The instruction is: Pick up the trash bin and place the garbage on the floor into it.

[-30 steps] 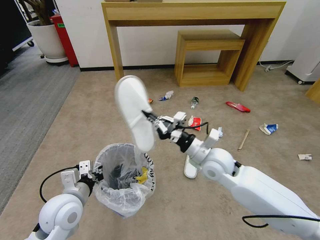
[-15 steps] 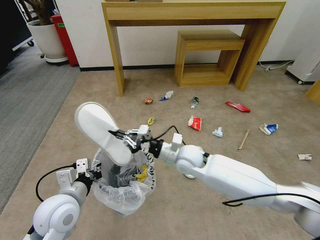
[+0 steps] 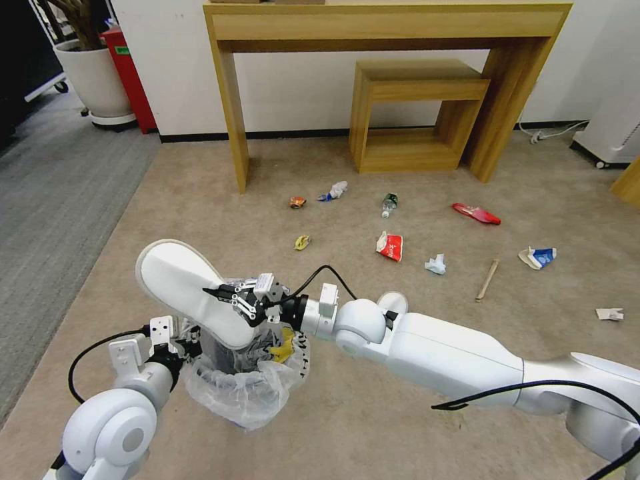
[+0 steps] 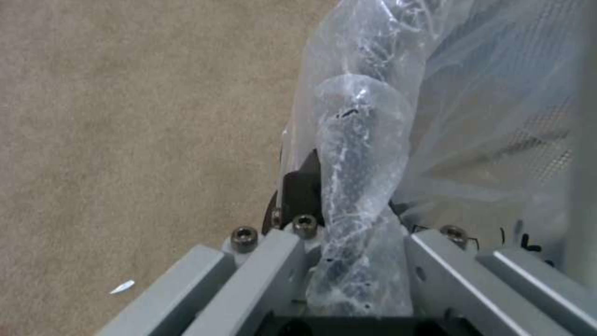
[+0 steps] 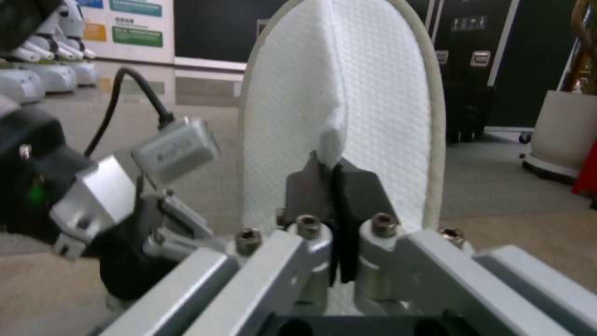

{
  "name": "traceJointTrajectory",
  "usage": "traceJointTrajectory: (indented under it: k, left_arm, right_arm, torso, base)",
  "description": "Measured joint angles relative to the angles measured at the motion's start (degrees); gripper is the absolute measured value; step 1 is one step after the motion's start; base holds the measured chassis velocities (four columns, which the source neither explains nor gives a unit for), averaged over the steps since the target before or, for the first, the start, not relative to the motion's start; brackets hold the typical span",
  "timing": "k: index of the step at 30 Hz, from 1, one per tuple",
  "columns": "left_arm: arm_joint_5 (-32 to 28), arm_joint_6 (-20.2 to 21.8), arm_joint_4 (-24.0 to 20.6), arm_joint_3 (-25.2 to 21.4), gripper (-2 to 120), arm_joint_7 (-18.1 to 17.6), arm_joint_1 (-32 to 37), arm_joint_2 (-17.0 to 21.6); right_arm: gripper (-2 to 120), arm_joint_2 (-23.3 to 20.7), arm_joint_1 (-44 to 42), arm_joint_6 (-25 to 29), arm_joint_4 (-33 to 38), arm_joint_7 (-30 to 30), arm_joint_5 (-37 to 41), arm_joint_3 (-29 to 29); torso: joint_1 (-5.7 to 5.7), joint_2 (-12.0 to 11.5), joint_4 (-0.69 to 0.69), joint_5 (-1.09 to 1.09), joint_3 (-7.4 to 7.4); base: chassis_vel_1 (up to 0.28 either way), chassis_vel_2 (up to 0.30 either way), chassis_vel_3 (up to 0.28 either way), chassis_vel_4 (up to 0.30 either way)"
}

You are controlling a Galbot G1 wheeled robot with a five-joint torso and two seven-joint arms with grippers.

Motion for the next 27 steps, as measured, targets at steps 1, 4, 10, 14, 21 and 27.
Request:
traceJointTrajectory:
  k: [1,4,10,14,21,27]
  left_arm:
    - [0.0,-0.1,0.0,0.0,1,0.0,0.0,0.0]
    - [0.1,-0.1,0.1,0.0,1,0.0,0.1,-0.1]
    - [0.3,-0.2,0.2,-0.1,1,0.0,0.2,-0.3]
    - [0.7,-0.3,0.3,-0.1,1,0.0,0.4,-0.7]
    - [1.1,-0.4,0.2,-0.4,1,0.1,0.9,-0.9]
    - [1.1,-0.5,0.7,-0.9,1,0.0,0.8,-0.7]
  right_arm:
    - [12,0.0,-0.2,0.0,-0.1,0.0,-0.2,0.0]
    - [20,0.0,-0.4,0.0,-0.3,0.1,-0.5,0.2]
    - [41,-0.8,-0.4,0.0,0.0,0.1,-0.9,0.5]
    - [52,-1.2,-0.6,0.1,0.3,0.2,-1.4,0.8]
    - [80,-2.6,-0.7,-1.0,3.5,0.4,0.3,1.1]
    - [99,-5.9,-0.6,-4.0,8.9,3.0,3.4,0.6]
  torso:
    - [-0.01,0.0,0.00,0.00,0.00]
    - [0.00,0.0,0.00,0.00,0.00]
    - [0.00,0.0,0.00,0.00,0.00]
    - [-0.01,0.0,0.00,0.00,0.00]
    - [0.00,0.0,0.00,0.00,0.00]
    - [0.00,0.0,0.00,0.00,-0.01]
  base:
    - [0.000,0.000,0.000,0.000]
    - [0.000,0.000,0.000,0.000]
    - [0.000,0.000,0.000,0.000]
    - [0.000,0.000,0.000,0.000]
    - [0.000,0.000,0.000,0.000]
    - [0.000,0.000,0.000,0.000]
